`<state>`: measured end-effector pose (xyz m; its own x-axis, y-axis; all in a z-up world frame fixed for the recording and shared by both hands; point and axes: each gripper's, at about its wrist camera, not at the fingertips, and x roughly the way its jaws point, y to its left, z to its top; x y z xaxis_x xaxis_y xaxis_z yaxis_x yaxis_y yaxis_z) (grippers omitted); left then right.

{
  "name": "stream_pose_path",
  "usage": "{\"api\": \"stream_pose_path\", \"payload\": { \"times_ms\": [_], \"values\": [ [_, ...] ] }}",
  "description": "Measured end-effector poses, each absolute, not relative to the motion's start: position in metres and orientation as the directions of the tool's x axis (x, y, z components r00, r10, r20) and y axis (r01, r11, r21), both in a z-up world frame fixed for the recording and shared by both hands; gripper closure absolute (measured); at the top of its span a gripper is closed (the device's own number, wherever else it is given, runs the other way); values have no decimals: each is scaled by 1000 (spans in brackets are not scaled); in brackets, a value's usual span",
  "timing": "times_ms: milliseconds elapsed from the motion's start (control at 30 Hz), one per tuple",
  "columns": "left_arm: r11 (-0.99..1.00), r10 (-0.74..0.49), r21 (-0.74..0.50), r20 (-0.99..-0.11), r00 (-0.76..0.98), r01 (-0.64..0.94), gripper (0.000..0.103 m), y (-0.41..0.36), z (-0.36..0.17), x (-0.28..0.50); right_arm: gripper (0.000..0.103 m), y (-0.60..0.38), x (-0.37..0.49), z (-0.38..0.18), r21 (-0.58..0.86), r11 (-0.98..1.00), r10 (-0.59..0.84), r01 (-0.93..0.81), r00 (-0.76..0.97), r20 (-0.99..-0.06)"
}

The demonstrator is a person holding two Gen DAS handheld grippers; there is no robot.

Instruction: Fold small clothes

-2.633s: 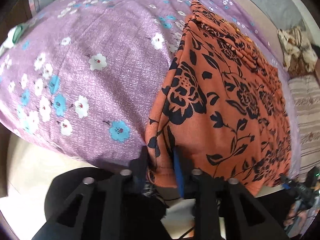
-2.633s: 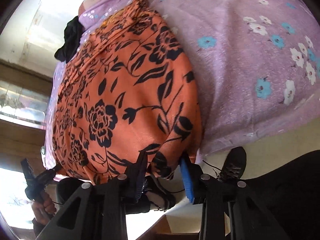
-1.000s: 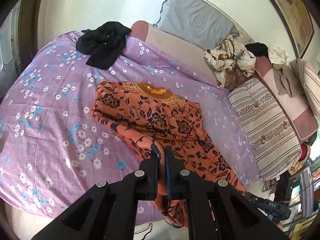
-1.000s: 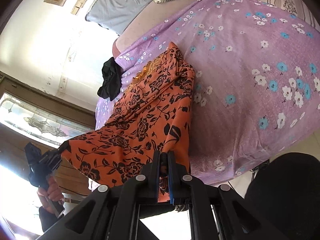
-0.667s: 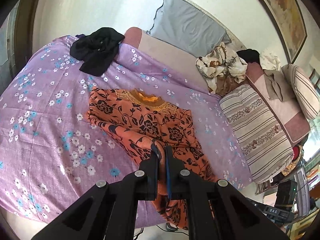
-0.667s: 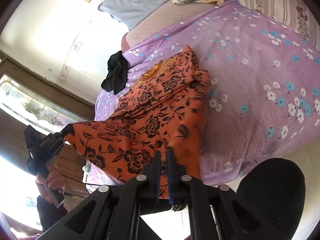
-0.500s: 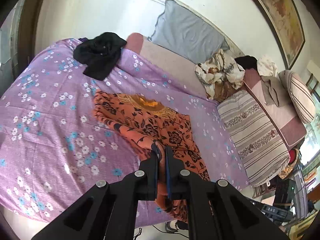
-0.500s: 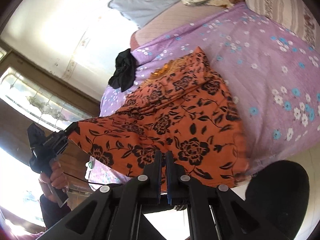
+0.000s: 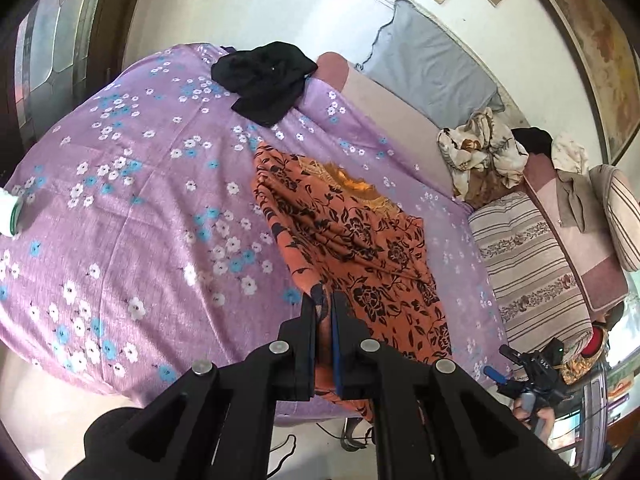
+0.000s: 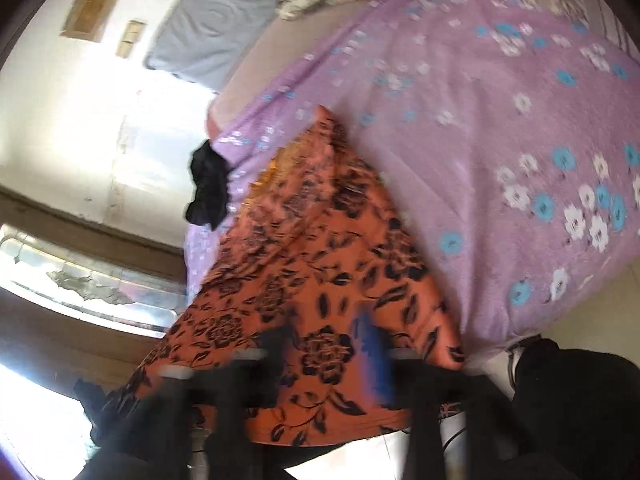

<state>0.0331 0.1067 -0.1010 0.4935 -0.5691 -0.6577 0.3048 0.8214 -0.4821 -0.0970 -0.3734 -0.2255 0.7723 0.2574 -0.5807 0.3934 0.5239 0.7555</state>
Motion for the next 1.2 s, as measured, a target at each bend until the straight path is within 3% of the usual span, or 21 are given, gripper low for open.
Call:
{"api": "stream_pose_path", "payload": {
  "times_ms": [100,167,233,300,467,533,633,800,967,1200],
  "values": [
    [820,-572,-477,-656,494,317,97,105,-99,33,19,-368,-87,-243,731,559,243,391,766,-595],
    [817,-576,-475,-651,494,326,97,105,-97,34,27,-370,-79,-260,685,563,213,463,719,-662],
    [815,-579,-476,-649,493,330,97,106,-96,35,42,-376,-75,-277,649,564,195,511,681,-706],
    [813,-582,-477,-649,490,334,97,107,-98,36,44,-377,-73,-300,618,548,206,564,625,-753],
    [810,-585,-486,-653,481,326,97,109,-102,39,47,-358,-73,-310,612,593,234,523,616,-753],
    [808,-589,-489,-647,484,329,97,109,-100,40,72,-350,-70,-312,603,610,269,515,581,-768],
    [804,-594,-495,-639,489,331,97,109,-97,42,92,-340,-74,-318,594,622,296,510,549,-782],
    [806,-591,-486,-641,489,338,97,109,-94,46,95,-342,-83,-296,661,585,343,469,595,-726],
    [799,-600,-505,-627,497,328,97,112,-82,67,96,-353,-71,-234,767,546,387,337,710,-588],
    [813,-579,-501,-633,515,298,96,103,-56,158,96,-391,10,-149,817,538,369,208,813,-451]
  ]
}}
